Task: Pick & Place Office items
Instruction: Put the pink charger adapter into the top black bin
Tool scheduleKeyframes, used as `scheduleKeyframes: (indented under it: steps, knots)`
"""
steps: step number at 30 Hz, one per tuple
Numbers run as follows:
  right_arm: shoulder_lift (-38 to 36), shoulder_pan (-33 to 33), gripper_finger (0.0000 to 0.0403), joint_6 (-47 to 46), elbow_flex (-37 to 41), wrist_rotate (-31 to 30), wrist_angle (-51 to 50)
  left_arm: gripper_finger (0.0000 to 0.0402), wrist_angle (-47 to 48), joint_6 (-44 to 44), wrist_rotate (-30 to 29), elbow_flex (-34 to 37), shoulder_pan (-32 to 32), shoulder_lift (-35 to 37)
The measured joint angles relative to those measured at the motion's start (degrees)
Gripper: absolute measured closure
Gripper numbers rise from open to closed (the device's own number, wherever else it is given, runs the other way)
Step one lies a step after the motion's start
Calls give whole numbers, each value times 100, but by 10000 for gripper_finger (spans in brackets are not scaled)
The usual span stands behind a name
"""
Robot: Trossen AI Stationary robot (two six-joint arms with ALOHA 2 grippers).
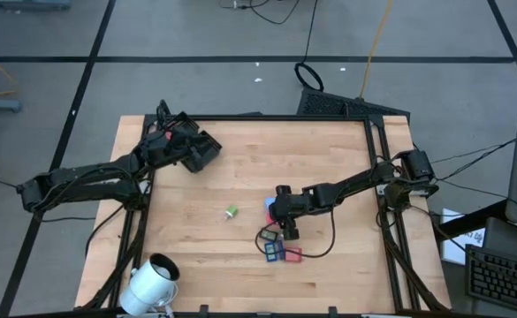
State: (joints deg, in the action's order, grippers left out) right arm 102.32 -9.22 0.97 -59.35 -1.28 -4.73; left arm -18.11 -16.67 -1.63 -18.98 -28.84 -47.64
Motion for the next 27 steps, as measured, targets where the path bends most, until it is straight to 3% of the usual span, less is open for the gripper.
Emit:
scheduleKeyframes:
  steps: [9,15,27]
  knots:
    - [4,-23,240,243,4,149,22,252,4,0,0,0,2,0]
    - [4,-23,260,339,7,151,22,260,3,0,0,0,2,0]
    - [-259,33,260,452,26,144,109,253,2,-31,-2,0,0,0]
